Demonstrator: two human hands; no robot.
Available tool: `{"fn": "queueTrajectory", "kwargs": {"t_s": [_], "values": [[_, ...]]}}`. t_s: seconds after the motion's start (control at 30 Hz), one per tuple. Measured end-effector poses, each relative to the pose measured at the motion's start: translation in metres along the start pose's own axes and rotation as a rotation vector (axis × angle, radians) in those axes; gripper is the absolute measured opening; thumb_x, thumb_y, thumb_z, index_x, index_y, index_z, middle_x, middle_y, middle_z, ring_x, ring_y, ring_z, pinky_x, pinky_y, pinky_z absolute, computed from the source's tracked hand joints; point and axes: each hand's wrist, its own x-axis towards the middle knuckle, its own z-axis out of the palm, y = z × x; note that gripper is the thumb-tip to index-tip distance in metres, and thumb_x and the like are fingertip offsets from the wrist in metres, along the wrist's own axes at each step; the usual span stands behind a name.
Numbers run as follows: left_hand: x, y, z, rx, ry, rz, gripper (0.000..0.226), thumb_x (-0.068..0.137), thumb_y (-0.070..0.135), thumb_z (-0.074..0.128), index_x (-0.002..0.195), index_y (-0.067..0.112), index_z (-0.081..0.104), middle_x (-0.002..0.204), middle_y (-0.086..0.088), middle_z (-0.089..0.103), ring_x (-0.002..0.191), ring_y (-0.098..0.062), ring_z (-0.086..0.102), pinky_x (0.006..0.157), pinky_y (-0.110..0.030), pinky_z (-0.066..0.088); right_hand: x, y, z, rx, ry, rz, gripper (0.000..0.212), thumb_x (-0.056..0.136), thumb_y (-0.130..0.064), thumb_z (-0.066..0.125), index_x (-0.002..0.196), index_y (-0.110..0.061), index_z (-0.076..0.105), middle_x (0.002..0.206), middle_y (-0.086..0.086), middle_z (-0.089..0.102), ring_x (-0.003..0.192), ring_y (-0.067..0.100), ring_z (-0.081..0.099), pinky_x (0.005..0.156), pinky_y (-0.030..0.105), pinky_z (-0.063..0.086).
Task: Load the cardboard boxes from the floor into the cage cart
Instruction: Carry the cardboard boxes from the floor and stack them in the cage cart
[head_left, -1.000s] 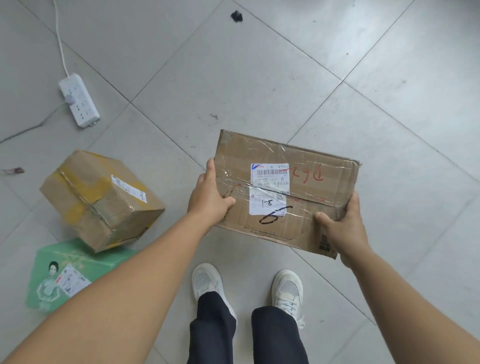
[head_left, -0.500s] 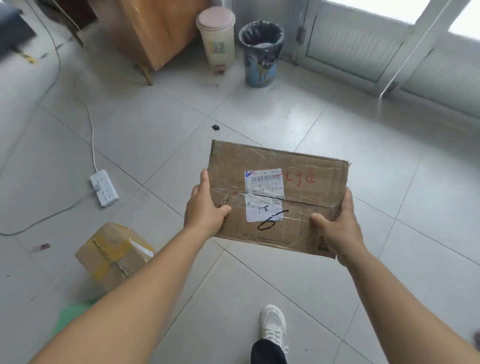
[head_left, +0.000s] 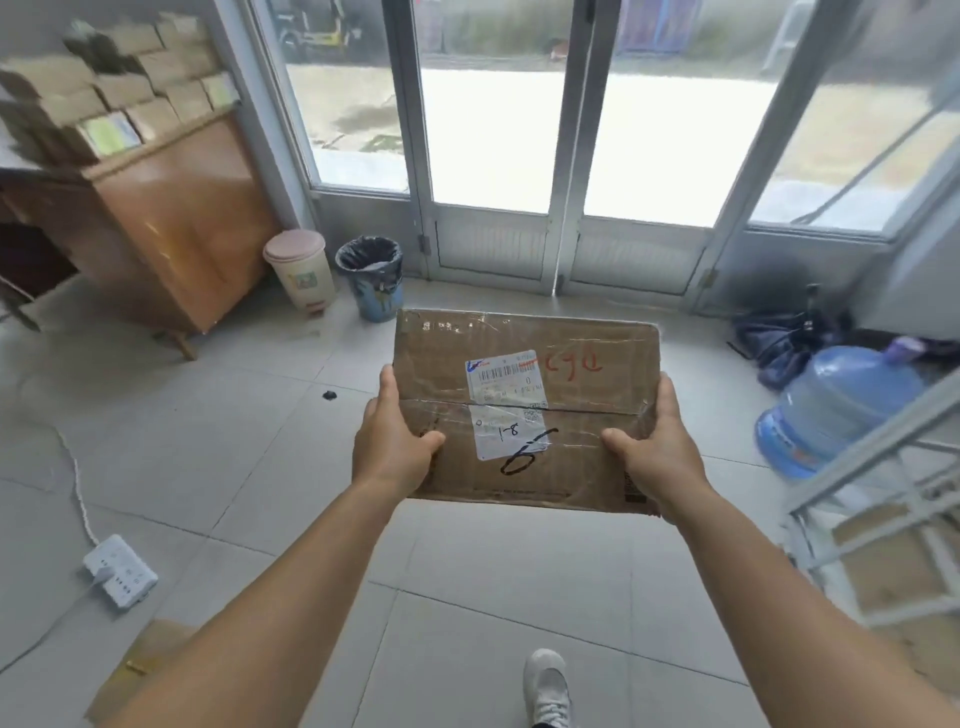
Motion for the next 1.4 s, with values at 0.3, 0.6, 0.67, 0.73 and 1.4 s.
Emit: {"fn": "queueTrajectory", "kwargs": {"t_s": [0.3, 0.6, 0.67, 0.73, 1.4], "values": [[-0.091, 0.129, 0.02, -0.081, -0.118, 0.307, 0.097, 0.084, 0.017, 0.07, 0.154, 0.028, 0.005, 0.137, -0.003, 0.046, 0.122, -0.024, 0.047, 0.099, -0.04, 0.045, -0.101, 0.002, -0.166, 0.06, 0.294, -0.021, 0.094, 0.088, -0.019, 0.069, 0.155, -0.038, 0.005, 0.14, -0.006, 0.05, 0.123, 0.024, 0.052, 0.101, 0.045, 0.047], [-0.211, 0.258, 0.078, -0.185, -0.246, 0.567, 0.095, 0.08, 0.018, 0.072, 0.153, 0.031, 0.013, 0.135, -0.002, 0.049, 0.123, -0.025, 0.047, 0.101, -0.048, 0.044, -0.214, 0.033, -0.339, 0.042, 0.597, -0.031, 0.086, 0.09, -0.019, 0.069, 0.153, -0.037, 0.012, 0.135, -0.006, 0.051, 0.124, 0.024, 0.051, 0.105, 0.046, 0.043], [-0.246, 0.283, 0.092, -0.205, -0.279, 0.611, 0.095, 0.08, 0.018, 0.072, 0.152, 0.033, 0.013, 0.133, -0.002, 0.05, 0.122, -0.025, 0.048, 0.101, -0.047, 0.044, -0.241, 0.047, -0.375, 0.027, 0.663, -0.029, 0.087, 0.088, -0.022, 0.071, 0.151, -0.041, 0.014, 0.138, -0.003, 0.052, 0.124, 0.025, 0.052, 0.105, 0.049, 0.044], [-0.282, 0.305, 0.106, -0.212, -0.316, 0.649, 0.095, 0.081, 0.018, 0.071, 0.153, 0.033, 0.011, 0.135, -0.002, 0.05, 0.122, -0.025, 0.048, 0.101, -0.046, 0.043, -0.268, 0.063, -0.409, 0.014, 0.718, -0.023, 0.088, 0.086, -0.028, 0.072, 0.149, -0.042, 0.013, 0.142, -0.001, 0.049, 0.128, 0.026, 0.05, 0.104, 0.051, 0.044], [-0.574, 0.449, 0.297, -0.153, -0.922, 1.029, 0.084, 0.083, 0.022, 0.071, 0.149, 0.028, 0.02, 0.116, 0.006, 0.056, 0.091, -0.015, 0.052, 0.075, -0.032, 0.046, -0.51, 0.235, -0.591, -0.004, 1.263, 0.477, 0.085, 0.093, -0.03, 0.063, 0.156, -0.031, 0.006, 0.154, -0.002, 0.036, 0.114, 0.023, 0.055, 0.075, 0.031, 0.041]]}}
